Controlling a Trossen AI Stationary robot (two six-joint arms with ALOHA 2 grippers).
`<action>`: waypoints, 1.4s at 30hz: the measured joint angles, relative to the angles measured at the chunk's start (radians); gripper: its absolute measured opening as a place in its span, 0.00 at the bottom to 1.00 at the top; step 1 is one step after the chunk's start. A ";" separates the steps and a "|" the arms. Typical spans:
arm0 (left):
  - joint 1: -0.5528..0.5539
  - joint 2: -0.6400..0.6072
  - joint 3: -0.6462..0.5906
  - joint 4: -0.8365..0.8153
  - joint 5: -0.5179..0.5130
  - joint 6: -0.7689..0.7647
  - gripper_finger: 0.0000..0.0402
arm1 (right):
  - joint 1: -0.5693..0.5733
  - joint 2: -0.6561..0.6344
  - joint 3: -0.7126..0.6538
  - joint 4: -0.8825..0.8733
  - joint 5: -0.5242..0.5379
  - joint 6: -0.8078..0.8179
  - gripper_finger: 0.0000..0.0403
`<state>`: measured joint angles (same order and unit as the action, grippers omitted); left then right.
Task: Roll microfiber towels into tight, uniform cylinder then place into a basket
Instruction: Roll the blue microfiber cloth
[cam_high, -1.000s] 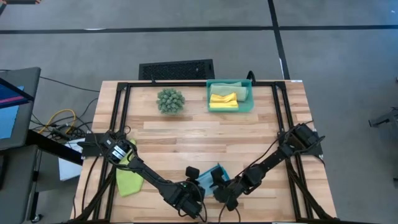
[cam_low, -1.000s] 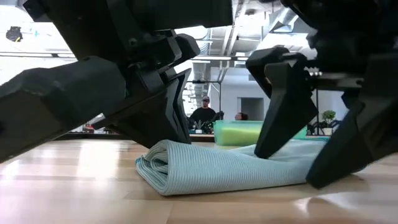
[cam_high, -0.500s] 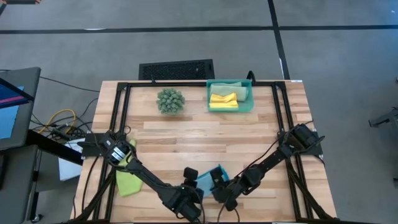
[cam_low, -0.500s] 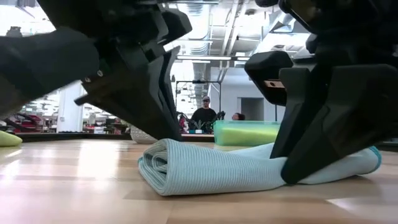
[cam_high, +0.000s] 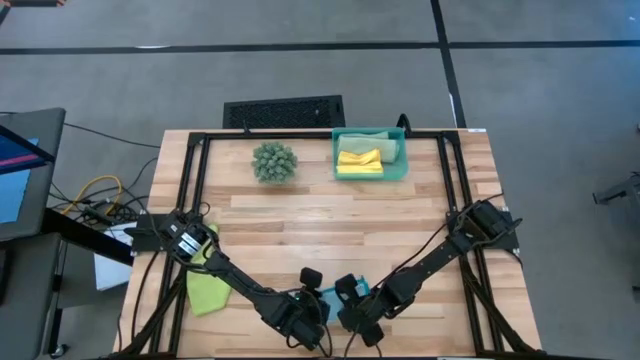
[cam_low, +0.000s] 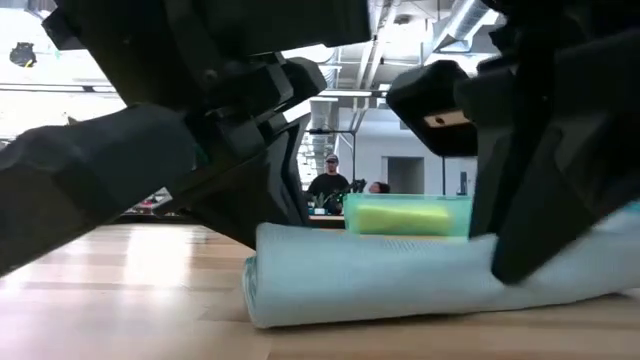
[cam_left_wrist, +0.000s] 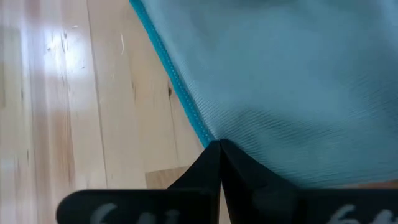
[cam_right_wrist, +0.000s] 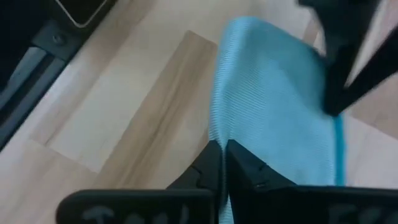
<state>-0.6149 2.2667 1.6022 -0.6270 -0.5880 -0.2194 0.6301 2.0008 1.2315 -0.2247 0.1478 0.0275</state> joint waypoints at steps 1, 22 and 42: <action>0.000 0.001 0.000 0.000 0.000 0.001 0.00 | -0.004 -0.008 0.008 -0.016 0.000 0.000 0.06; -0.062 0.016 0.138 -0.158 -0.139 0.028 0.00 | -0.093 -0.070 -0.003 -0.043 -0.187 0.069 0.06; -0.030 0.009 0.030 0.240 0.143 0.179 0.00 | -0.081 -0.080 -0.003 -0.063 -0.288 0.097 0.08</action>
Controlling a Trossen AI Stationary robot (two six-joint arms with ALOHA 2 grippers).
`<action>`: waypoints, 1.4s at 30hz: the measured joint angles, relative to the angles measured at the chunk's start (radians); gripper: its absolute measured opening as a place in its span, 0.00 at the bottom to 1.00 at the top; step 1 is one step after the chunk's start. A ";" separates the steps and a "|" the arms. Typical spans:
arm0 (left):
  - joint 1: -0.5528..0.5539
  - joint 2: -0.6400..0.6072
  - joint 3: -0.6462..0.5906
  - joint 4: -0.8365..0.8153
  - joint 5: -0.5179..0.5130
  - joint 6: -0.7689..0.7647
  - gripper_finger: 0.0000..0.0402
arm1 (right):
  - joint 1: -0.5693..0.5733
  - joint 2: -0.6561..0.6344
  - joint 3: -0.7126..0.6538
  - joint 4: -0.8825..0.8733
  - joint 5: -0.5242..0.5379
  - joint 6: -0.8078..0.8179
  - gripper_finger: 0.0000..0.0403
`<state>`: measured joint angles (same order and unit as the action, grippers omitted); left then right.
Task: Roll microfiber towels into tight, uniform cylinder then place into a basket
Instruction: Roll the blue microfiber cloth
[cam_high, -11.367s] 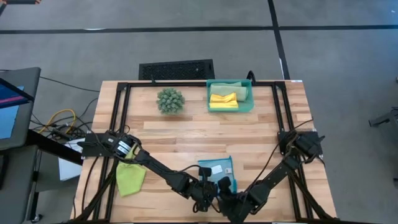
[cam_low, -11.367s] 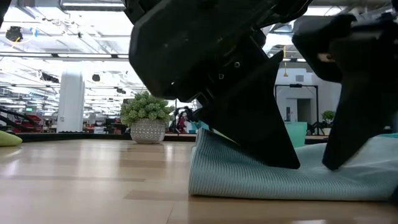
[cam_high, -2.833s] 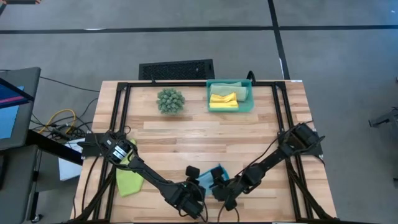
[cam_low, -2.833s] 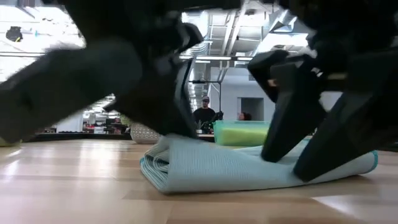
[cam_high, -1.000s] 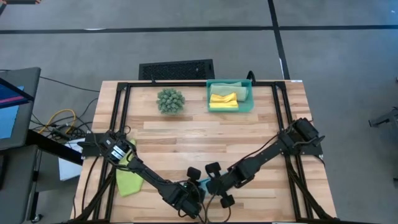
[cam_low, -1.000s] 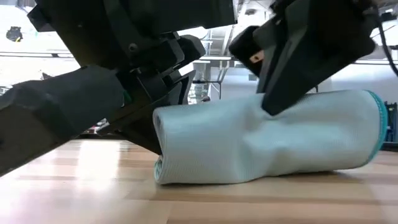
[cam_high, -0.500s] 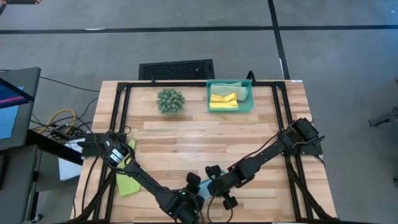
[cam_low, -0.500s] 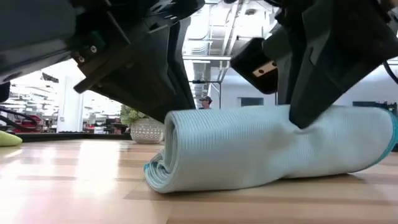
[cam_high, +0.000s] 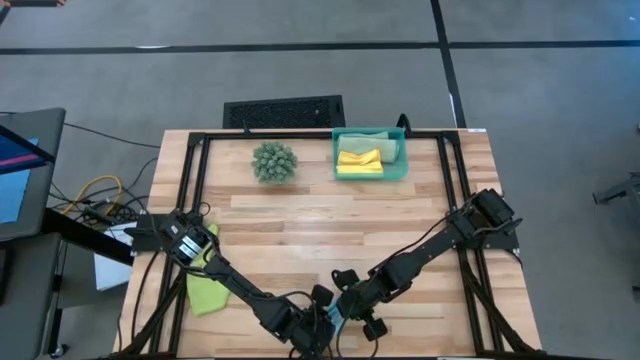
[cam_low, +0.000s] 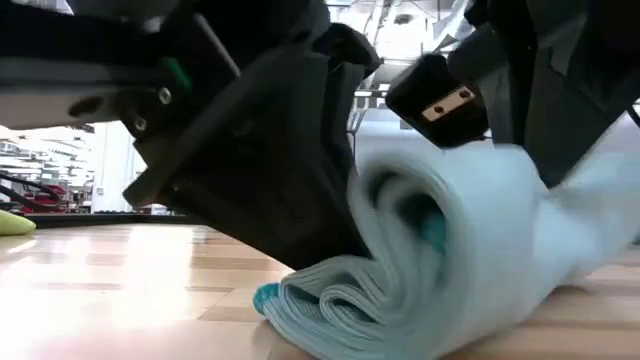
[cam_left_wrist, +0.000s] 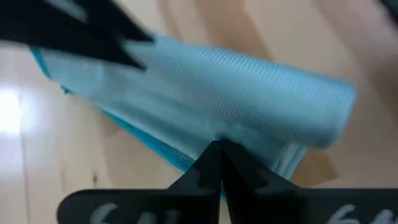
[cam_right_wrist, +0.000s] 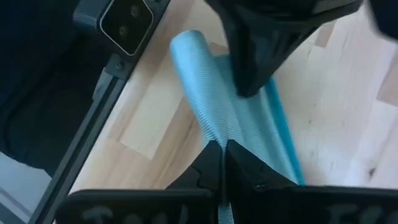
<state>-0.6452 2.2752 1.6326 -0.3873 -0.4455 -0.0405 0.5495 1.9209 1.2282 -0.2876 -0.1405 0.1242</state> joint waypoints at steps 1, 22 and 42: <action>-0.001 0.001 0.000 0.017 0.005 0.018 0.00 | 0.000 0.000 0.000 0.004 -0.002 -0.001 0.08; -0.072 0.002 0.211 -0.452 -0.312 -0.126 0.00 | -0.094 0.016 -0.092 0.195 -0.001 0.045 0.07; -0.047 0.002 0.111 -0.361 -0.157 -0.159 0.00 | -0.110 0.048 -0.091 0.228 0.007 0.053 0.09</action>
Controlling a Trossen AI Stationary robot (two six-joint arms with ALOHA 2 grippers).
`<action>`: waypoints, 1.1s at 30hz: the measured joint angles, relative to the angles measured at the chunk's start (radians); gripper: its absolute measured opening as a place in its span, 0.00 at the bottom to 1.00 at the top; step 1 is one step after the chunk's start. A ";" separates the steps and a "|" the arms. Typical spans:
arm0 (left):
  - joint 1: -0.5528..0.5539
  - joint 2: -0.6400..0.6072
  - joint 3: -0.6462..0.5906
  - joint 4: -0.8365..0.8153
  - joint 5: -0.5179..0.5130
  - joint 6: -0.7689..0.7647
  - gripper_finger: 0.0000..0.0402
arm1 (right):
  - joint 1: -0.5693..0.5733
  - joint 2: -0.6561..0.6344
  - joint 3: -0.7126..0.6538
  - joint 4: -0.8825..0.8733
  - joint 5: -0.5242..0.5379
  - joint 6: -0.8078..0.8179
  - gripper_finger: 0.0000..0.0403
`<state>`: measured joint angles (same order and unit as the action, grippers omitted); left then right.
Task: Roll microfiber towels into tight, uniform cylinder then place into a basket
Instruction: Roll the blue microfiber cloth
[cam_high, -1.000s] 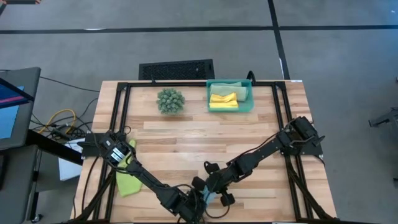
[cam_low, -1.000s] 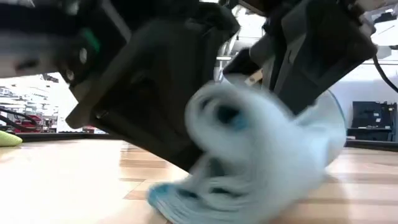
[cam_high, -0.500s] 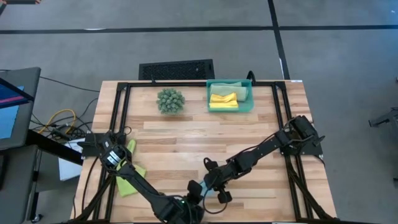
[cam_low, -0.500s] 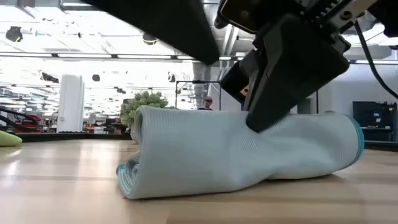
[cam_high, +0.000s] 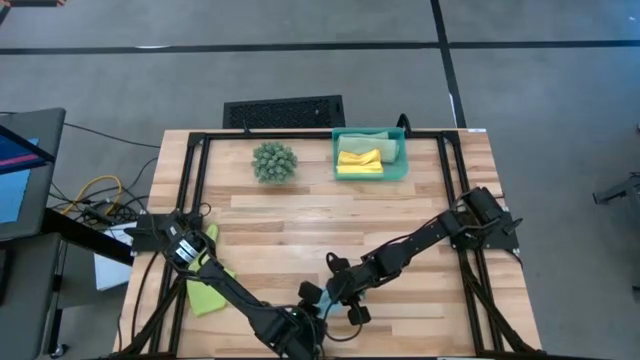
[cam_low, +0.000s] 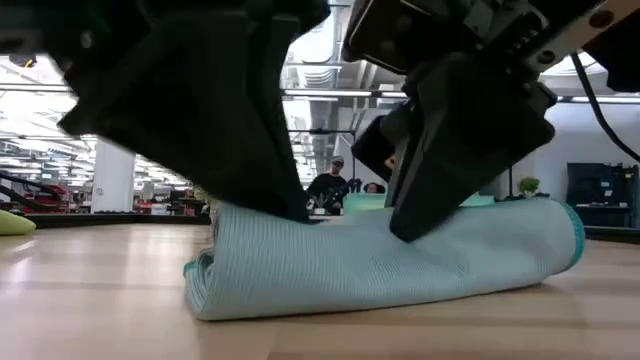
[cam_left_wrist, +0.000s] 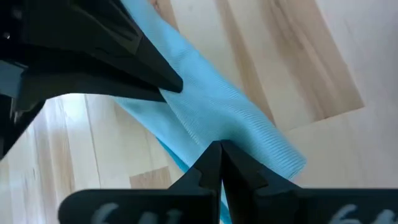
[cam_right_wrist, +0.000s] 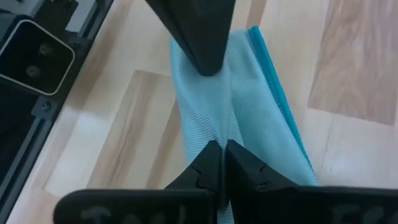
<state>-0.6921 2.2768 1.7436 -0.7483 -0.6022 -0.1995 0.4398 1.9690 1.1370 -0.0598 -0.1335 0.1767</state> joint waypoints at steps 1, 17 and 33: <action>0.000 0.000 -0.005 0.000 0.000 -0.005 0.00 | 0.000 0.000 0.000 0.002 0.000 0.000 0.09; -0.005 -0.001 -0.019 -0.070 0.011 -0.102 0.00 | -0.078 -0.043 0.001 0.000 -0.011 -0.003 0.44; -0.015 -0.001 -0.019 -0.101 0.010 -0.141 0.00 | 0.065 -0.100 0.000 -0.195 0.242 -0.206 0.58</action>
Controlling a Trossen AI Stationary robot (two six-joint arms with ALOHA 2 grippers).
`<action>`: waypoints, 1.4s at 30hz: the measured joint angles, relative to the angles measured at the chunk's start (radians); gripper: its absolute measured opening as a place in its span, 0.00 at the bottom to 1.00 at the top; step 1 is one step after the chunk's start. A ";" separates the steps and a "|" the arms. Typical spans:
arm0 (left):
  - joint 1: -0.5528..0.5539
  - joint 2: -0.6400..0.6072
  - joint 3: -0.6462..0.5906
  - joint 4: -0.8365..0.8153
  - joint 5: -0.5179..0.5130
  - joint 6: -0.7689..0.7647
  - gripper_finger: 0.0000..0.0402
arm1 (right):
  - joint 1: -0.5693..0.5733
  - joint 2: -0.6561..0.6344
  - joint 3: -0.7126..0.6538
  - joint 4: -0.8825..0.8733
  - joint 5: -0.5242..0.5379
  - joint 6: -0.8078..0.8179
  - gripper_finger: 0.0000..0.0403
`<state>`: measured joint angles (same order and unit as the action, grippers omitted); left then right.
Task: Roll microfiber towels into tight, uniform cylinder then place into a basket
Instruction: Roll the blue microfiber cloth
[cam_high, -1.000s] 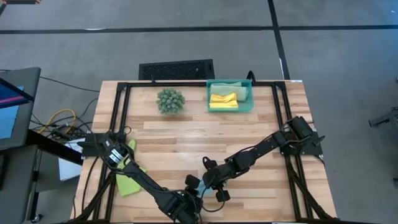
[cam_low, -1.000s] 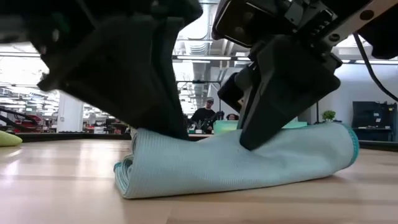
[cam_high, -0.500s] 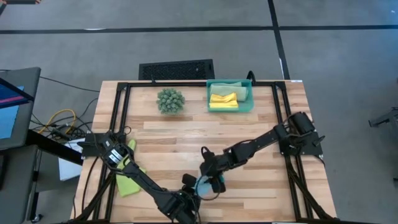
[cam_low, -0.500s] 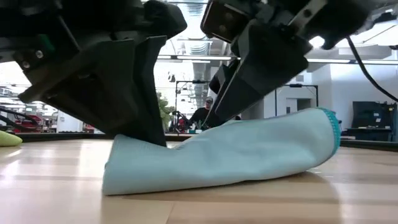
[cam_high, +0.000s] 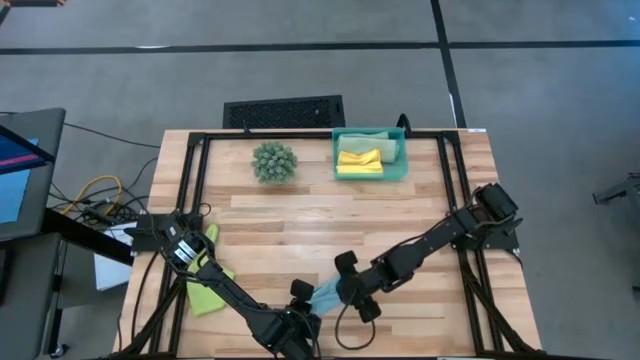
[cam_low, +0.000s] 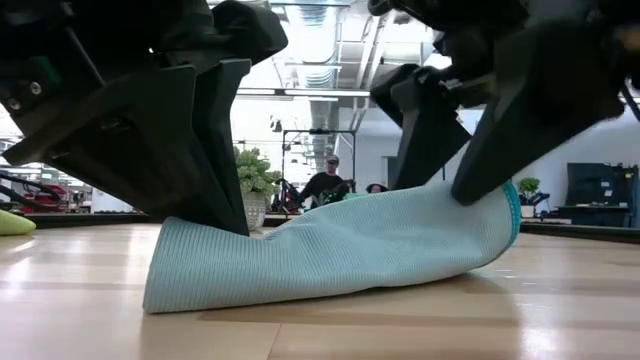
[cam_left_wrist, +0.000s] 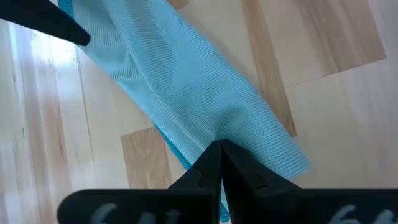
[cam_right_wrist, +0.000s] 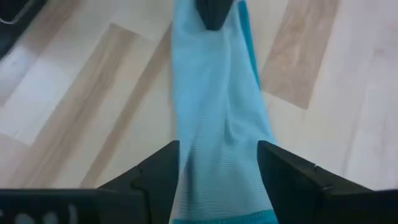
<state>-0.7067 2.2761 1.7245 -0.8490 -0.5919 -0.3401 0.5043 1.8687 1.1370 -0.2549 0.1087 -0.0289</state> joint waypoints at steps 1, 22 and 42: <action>0.000 0.000 0.000 0.000 0.000 -0.001 0.00 | 0.000 0.000 0.000 -0.003 0.001 0.001 0.57; -0.029 0.000 0.038 -0.182 -0.027 -0.102 0.00 | -0.017 0.001 0.000 -0.040 -0.165 0.029 0.04; -0.027 -0.001 0.060 -0.097 -0.184 -0.003 0.00 | -0.285 0.002 0.000 0.009 -0.554 0.082 0.07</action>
<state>-0.7334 2.2749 1.7846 -0.9455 -0.7762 -0.3430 0.2189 1.8702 1.1374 -0.2461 -0.4453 0.0528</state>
